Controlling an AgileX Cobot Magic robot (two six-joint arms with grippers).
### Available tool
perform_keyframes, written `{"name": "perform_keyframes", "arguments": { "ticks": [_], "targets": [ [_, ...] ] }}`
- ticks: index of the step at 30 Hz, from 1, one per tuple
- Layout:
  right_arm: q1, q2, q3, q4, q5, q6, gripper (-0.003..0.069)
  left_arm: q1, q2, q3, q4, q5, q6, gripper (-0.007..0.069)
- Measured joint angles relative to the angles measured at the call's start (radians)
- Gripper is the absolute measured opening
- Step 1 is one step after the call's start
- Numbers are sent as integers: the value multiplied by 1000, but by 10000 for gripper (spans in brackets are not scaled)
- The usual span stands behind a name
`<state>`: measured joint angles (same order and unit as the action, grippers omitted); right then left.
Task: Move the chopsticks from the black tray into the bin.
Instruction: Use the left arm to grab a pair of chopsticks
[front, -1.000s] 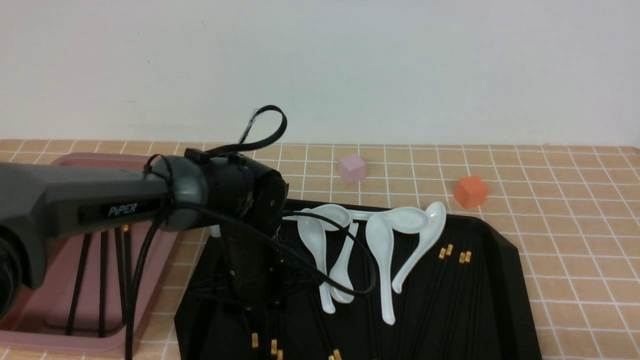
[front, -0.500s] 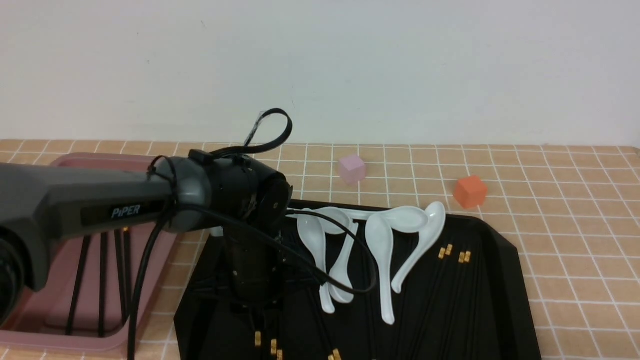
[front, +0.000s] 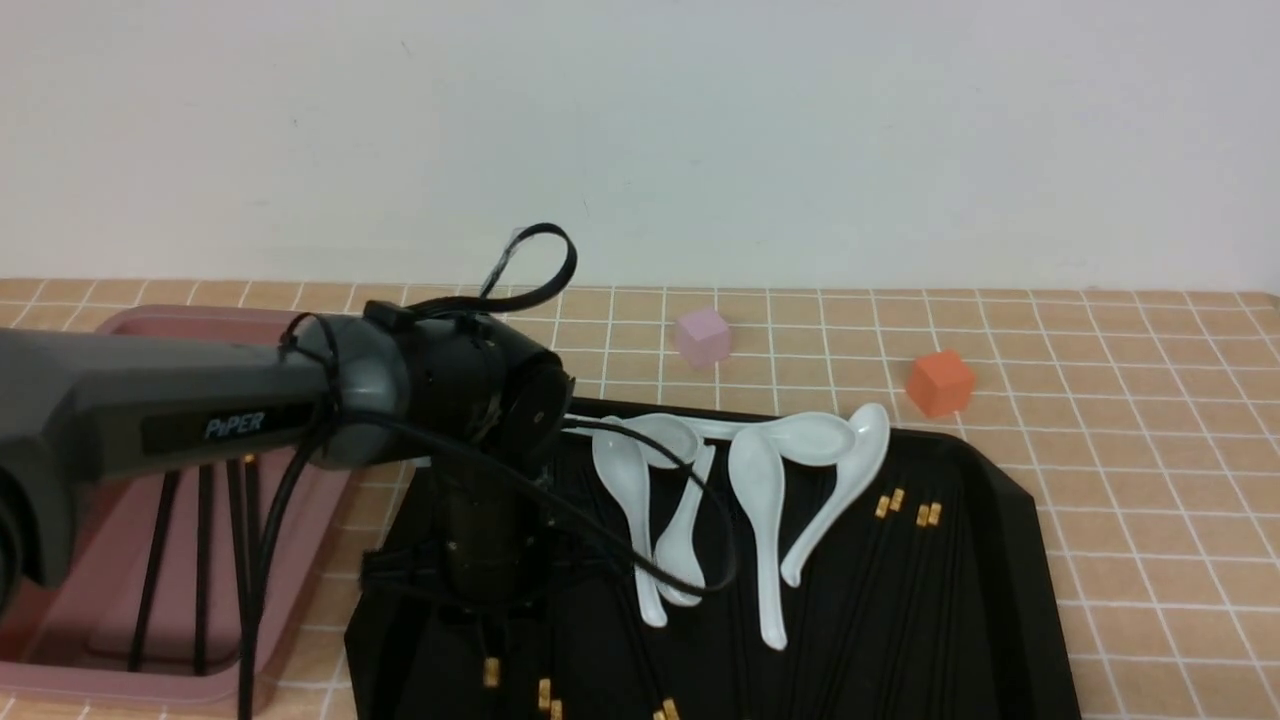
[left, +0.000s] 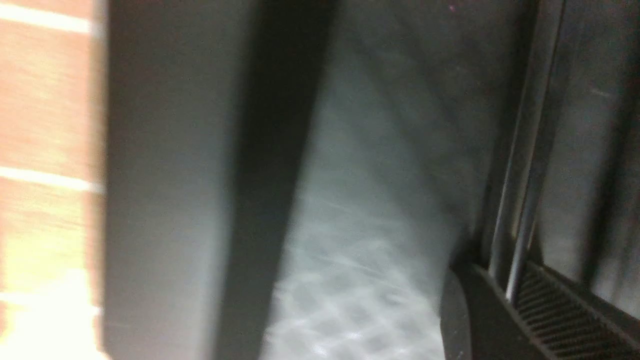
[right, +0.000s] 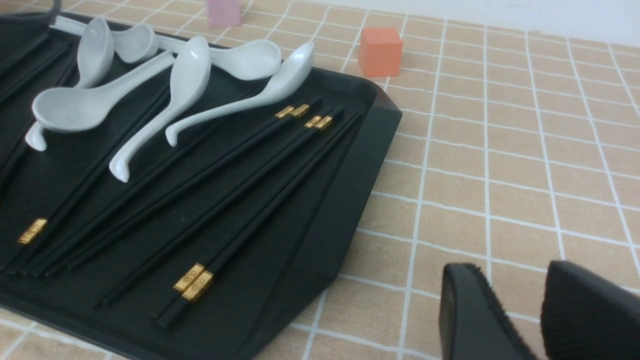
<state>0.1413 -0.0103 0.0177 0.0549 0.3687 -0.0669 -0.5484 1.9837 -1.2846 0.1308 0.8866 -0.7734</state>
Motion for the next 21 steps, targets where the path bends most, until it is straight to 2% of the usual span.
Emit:
{"name": "perform_keyframes", "arguments": {
  "ticks": [7,21],
  "targets": [
    [0,0,0,0,0,0,240,9,-61,11,32,25,9,99],
    [0,0,0,0,0,0,240,16,-188,12,-46,47,98,99]
  ]
}}
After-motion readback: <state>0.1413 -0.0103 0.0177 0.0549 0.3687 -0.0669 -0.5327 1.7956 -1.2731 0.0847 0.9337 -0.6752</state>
